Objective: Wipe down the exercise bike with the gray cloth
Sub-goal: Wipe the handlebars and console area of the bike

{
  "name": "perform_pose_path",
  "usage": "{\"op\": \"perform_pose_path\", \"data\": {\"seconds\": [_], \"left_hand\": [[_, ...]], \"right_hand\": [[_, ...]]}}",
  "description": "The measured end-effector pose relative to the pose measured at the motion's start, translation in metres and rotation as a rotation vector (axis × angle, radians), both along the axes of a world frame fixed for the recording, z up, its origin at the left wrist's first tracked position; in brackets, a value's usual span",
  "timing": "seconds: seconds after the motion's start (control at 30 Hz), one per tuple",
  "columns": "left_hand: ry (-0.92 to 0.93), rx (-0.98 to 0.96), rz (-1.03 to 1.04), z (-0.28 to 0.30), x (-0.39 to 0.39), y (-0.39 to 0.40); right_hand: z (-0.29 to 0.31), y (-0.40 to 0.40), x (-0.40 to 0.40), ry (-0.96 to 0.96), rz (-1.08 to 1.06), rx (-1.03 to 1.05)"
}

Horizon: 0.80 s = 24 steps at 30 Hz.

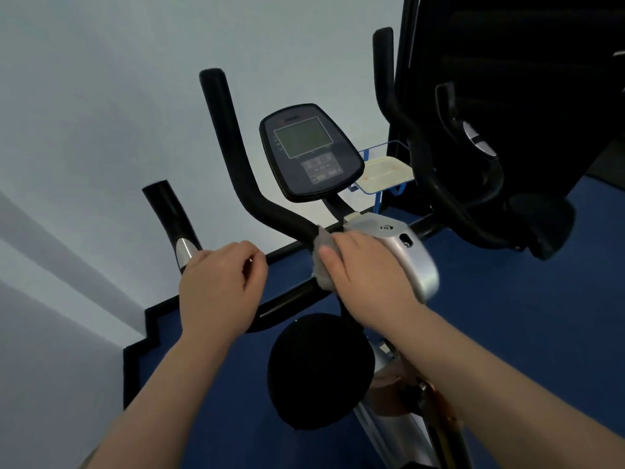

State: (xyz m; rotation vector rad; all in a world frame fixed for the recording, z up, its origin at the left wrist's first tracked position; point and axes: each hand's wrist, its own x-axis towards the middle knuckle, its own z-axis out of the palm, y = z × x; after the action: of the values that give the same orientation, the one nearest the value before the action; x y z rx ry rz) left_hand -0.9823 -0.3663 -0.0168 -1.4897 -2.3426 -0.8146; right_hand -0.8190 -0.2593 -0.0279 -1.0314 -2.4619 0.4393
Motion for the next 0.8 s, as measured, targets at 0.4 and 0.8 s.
{"op": "perform_pose_path", "data": {"seconds": [0.4, 0.8], "left_hand": [[0.047, -0.01, 0.018, -0.001, 0.002, 0.002], [0.088, -0.046, 0.032, -0.003, 0.003, 0.003]], "right_hand": [[-0.01, -0.005, 0.004, 0.144, -0.013, -0.012], [-0.006, -0.007, 0.008, 0.087, 0.002, -0.016]]}}
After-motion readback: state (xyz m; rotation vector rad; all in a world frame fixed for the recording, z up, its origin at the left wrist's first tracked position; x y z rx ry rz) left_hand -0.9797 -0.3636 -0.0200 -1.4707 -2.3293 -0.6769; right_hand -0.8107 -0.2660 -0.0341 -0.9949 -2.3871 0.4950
